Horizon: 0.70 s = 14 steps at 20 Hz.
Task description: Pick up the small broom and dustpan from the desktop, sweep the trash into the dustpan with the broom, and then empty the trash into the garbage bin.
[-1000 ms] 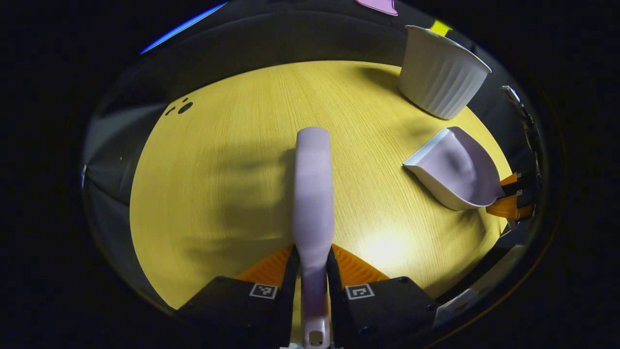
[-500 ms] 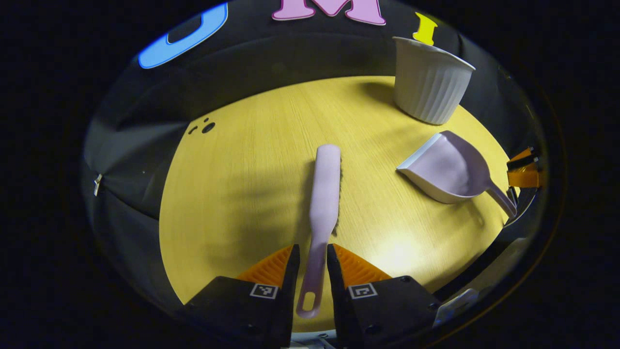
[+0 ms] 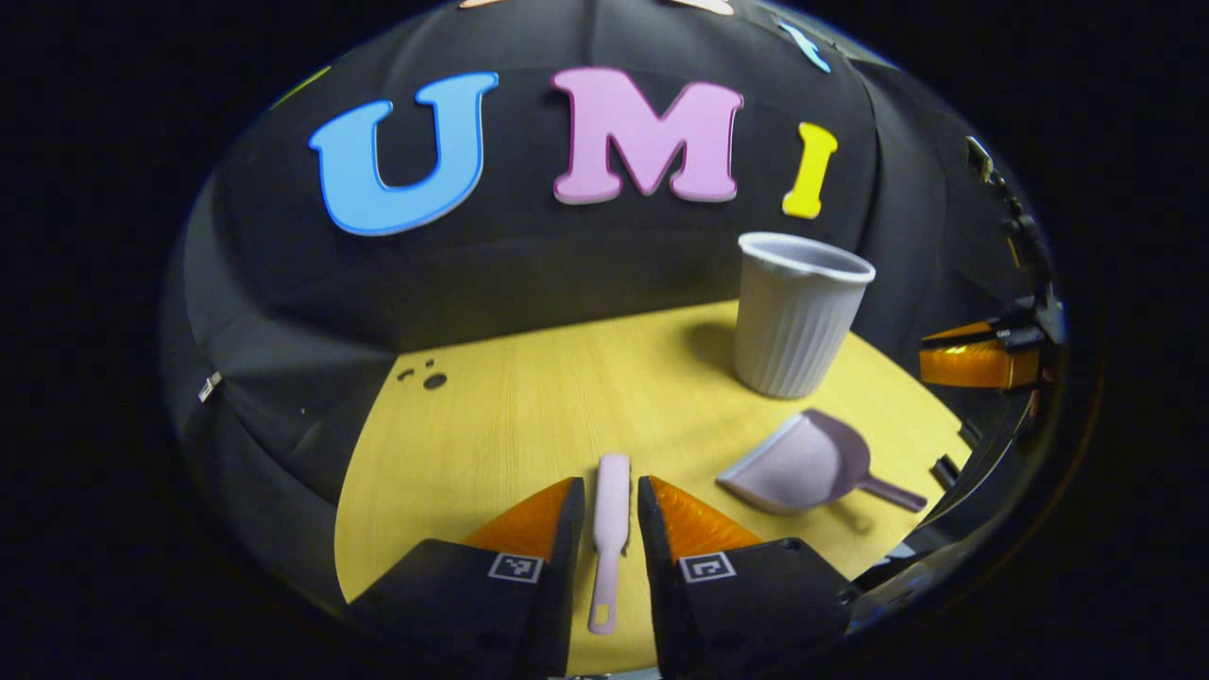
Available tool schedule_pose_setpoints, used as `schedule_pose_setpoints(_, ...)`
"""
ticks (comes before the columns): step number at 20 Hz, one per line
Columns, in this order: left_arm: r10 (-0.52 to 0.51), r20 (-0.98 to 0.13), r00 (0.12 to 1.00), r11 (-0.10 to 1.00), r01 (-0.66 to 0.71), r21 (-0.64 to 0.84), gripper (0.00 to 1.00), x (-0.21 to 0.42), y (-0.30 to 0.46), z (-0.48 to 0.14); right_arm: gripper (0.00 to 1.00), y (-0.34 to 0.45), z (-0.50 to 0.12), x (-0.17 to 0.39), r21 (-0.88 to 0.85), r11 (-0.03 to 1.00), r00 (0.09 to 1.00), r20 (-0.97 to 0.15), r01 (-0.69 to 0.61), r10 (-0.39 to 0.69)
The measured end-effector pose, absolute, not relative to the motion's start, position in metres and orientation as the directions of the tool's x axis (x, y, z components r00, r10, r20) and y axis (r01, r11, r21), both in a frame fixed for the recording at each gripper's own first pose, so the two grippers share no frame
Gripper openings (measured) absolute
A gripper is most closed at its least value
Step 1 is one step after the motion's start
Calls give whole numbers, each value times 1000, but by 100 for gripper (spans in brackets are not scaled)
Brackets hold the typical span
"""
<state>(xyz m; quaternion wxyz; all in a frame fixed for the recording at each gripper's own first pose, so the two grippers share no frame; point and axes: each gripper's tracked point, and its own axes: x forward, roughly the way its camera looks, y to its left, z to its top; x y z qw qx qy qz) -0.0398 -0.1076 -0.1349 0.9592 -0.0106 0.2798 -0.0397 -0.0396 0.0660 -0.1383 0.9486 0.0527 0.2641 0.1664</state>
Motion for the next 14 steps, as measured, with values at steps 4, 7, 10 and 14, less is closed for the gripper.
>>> schedule_pose_setpoints(4, -100, -343, 934, 994, 80, -72, 38, -31, -114, -67, 40, 61, -102, -29, 96, 951, 888, -342, -293, 308)
schedule_pose_setpoints(7, -138, -280, 950, 987, 110, -115, 36, -38, -124, -42, 48, 65, -83, -30, 42, 953, 912, -281, -299, 299)
schedule_pose_setpoints(10, -150, -277, 949, 986, 124, -110, 37, -35, -126, -44, 43, 80, -72, -31, 57, 944, 906, -268, -325, 328)
schedule_pose_setpoints(14, -154, -315, 936, 985, 120, -124, 37, -36, -132, -58, 41, 79, -71, -25, 53, 943, 904, -272, -328, 330)
